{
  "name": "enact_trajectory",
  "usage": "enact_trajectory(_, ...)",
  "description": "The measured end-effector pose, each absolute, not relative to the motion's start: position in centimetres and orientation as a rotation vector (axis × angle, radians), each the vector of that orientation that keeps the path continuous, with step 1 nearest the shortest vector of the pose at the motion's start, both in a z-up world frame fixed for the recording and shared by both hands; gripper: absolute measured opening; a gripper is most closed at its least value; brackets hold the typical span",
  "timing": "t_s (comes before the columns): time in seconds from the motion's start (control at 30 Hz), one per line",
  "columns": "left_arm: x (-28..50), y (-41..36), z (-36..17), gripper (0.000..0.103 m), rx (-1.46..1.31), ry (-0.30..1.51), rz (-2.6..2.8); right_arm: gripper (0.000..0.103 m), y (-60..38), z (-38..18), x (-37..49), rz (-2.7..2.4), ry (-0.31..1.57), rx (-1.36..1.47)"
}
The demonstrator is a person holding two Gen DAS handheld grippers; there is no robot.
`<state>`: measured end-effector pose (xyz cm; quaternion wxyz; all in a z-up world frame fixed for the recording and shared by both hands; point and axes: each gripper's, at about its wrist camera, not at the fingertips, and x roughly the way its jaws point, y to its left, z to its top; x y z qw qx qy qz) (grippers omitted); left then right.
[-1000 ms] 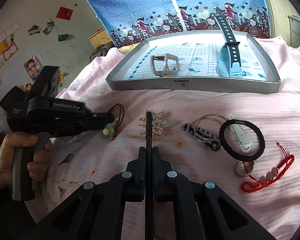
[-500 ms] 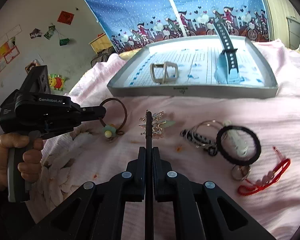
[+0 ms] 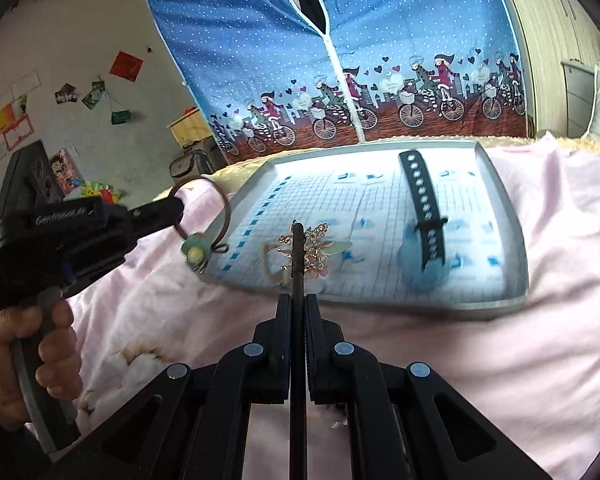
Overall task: Organize jewelry
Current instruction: 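Carry hair tie and hairpin into the tray and open both tools, then move both tools back toward the remaining jewelry on the sheet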
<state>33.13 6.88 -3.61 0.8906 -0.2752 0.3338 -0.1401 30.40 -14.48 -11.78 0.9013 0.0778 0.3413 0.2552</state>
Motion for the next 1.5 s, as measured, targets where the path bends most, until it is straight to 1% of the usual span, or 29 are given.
enact_trajectory(0.17, 36.4, 7.0, -7.0, 0.000, -0.590, 0.744, -0.247, 0.006, -13.5, -12.2, 33.7, 0.508, 0.721, 0.052)
enact_trajectory(0.33, 37.6, 7.3, -8.9, 0.000, -0.568, 0.802, -0.238, 0.006, -12.6, -13.7, 36.8, 0.523, 0.743, -0.087)
enact_trajectory(0.47, 37.6, 7.0, -9.2, 0.000, -0.530, 0.824, -0.227, 0.006, -12.6, -14.8, 38.0, 0.539, 0.744, -0.199)
enact_trajectory(0.7, 37.5, 6.1, -9.6, 0.001, -0.442, 0.858, -0.192, 0.007, -14.6, -15.4, 38.9, 0.531, 0.756, -0.153)
enact_trajectory(0.77, 37.4, 5.7, -9.4, 0.007, -0.405, 0.864, -0.170, 0.007, -14.9, -15.1, 38.7, 0.524, 0.752, -0.142)
enact_trajectory(0.8, 37.3, 5.5, -9.3, 0.024, -0.393, 0.862, -0.165, 0.007, -15.1, -15.0, 38.6, 0.524, 0.751, -0.133)
enact_trajectory(0.83, 37.1, 5.3, -9.2, 0.047, -0.383, 0.853, -0.163, 0.008, -15.3, -14.7, 38.4, 0.523, 0.750, -0.123)
enact_trajectory(0.87, 36.8, 5.3, -9.0, 0.059, -0.380, 0.843, -0.165, 0.009, -15.6, -14.3, 38.1, 0.522, 0.744, -0.106)
enact_trajectory(0.9, 36.3, 5.2, -8.8, 0.075, -0.375, 0.824, -0.162, 0.012, -15.8, -13.8, 37.9, 0.520, 0.735, -0.096)
enact_trajectory(0.93, 36.0, 5.2, -8.5, 0.077, -0.371, 0.809, -0.163, 0.019, -16.1, -13.2, 37.5, 0.516, 0.721, -0.087)
enact_trajectory(0.97, 35.6, 5.0, -8.1, 0.077, -0.364, 0.794, -0.166, 0.023, -16.4, -12.5, 36.9, 0.505, 0.696, -0.078)
enact_trajectory(1.03, 34.7, 4.5, -7.3, 0.079, -0.340, 0.769, -0.171, 0.039, -17.0, -11.2, 36.1, 0.494, 0.654, -0.057)
enact_trajectory(1.07, 34.1, 4.3, -6.7, 0.082, -0.323, 0.753, -0.174, 0.043, -17.5, -10.2, 35.5, 0.483, 0.628, -0.040)
enact_trajectory(1.1, 33.3, 3.9, -6.1, 0.093, -0.302, 0.729, -0.180, 0.050, -17.9, -9.5, 34.9, 0.472, 0.605, -0.029)
enact_trajectory(1.13, 32.9, 3.8, -5.7, 0.101, -0.292, 0.714, -0.183, 0.056, -18.3, -8.7, 34.2, 0.462, 0.579, -0.015)
enact_trajectory(1.17, 32.0, 3.5, -5.1, 0.101, -0.278, 0.687, -0.185, 0.059, -18.6, -8.2, 33.8, 0.456, 0.563, -0.006)
enact_trajectory(1.23, 30.5, 3.0, -3.9, 0.101, -0.251, 0.639, -0.207, 0.070, -19.1, -6.8, 32.5, 0.443, 0.525, 0.013)
enact_trajectory(1.27, 29.8, 2.6, -3.1, 0.101, -0.229, 0.615, -0.219, 0.073, -19.3, -6.2, 31.9, 0.437, 0.509, 0.018)
enact_trajectory(1.3, 29.2, 2.4, -2.6, 0.101, -0.210, 0.597, -0.222, 0.078, -19.5, -5.8, 31.3, 0.435, 0.495, 0.022)
enact_trajectory(1.37, 27.9, 2.0, -1.6, 0.101, -0.169, 0.549, -0.222, 0.084, -19.9, -4.8, 29.8, 0.432, 0.460, 0.027)
enact_trajectory(1.4, 27.1, 1.8, -1.0, 0.101, -0.147, 0.522, -0.217, 0.089, -20.0, -4.5, 29.3, 0.431, 0.449, 0.027)
enact_trajectory(1.43, 26.2, 1.6, -0.5, 0.101, -0.131, 0.500, -0.211, 0.092, -20.1, -4.2, 28.7, 0.431, 0.437, 0.026)
enact_trajectory(1.5, 24.9, 1.3, 0.1, 0.101, -0.112, 0.478, -0.210, 0.101, -20.4, -3.5, 27.2, 0.428, 0.403, 0.030)
